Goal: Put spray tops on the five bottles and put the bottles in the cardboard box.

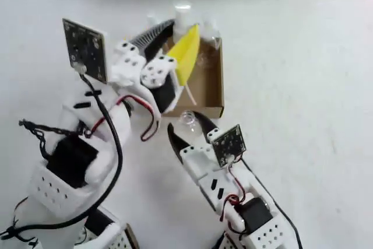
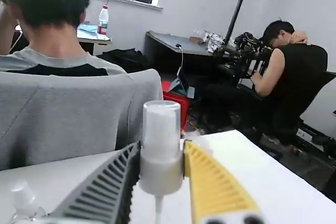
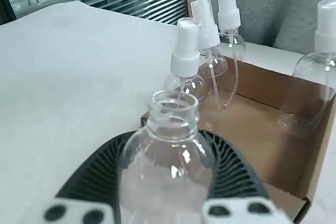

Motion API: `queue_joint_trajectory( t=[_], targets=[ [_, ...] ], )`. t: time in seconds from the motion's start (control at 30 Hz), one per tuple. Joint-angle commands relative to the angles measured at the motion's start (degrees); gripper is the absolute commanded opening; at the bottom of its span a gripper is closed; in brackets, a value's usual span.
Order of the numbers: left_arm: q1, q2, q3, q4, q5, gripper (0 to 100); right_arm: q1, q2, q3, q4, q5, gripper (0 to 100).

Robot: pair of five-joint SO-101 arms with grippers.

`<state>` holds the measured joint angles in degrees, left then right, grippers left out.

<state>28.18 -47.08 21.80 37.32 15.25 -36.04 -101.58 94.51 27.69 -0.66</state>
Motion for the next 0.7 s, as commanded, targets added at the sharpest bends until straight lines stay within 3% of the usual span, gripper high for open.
queue_joint_trajectory(
  t=[0.0, 0.67],
  targets=[
    [1.1, 0.2, 1.2, -1.7, -0.4, 2, -0.2, 0.1, -0.4, 0.0, 0.6, 1.5],
    [0.7, -8.9, 9.1, -1.8, -0.4, 2, -0.1, 0.1, -0.4, 0.2, 0.6, 1.5]
  ],
)
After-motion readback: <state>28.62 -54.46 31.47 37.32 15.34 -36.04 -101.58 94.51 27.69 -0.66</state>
